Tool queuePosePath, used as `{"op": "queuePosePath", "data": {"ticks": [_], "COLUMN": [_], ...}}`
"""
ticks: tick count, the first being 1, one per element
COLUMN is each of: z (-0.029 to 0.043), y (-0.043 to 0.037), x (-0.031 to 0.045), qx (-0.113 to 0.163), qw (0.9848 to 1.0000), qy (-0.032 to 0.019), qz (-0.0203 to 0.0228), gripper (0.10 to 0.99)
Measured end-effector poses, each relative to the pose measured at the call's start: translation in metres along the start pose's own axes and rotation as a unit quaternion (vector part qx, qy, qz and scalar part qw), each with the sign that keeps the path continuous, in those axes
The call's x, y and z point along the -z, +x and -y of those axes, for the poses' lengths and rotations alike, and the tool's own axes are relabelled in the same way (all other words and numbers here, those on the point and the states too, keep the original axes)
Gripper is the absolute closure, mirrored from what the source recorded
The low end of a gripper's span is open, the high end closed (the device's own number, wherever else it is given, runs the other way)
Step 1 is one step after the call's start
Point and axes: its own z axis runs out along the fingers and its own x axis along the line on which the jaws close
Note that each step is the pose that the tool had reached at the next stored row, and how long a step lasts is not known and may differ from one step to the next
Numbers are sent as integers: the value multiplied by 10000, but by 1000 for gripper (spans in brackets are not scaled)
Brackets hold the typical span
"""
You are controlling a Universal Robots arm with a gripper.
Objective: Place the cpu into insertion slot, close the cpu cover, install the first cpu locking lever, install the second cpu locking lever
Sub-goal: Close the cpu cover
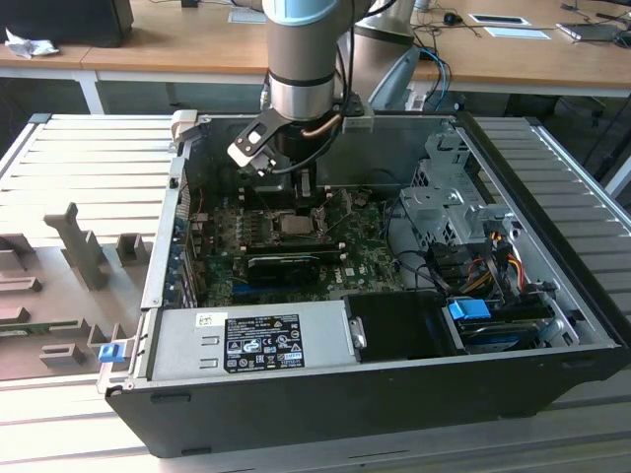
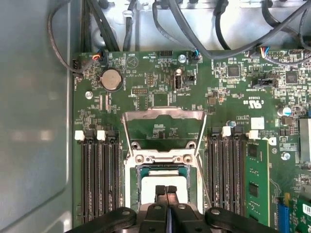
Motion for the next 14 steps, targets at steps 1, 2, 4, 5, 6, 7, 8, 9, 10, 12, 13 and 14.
{"op": "queuePosePath", "data": {"ticks": [1,2,4,5,6,7,8,9,10,12,13,14], "z": [-1,-2,-3,-5,-7,-7,-8,-10,-11,-12,-13,-14], "y": [2,5,10,11,13,13,14,14,15,16,16,16], "x": [9,37,98,128,145,161,164,165,165,166,167,170], "qx": [0,0,-1,0,1,1,0,0,0,0,1,0], "qw": [10000,10000,10000,10000,10000,10000,10000,10000,10000,10000,10000,10000], "qy": [0,-1,-1,0,-1,-1,-2,-1,-1,-1,-1,-1], "qz": [-1,-2,-1,0,-1,-1,-2,-1,2,5,6,6], "gripper": [980,980,980,980,980,980,980,980,980,980,980,980]}}
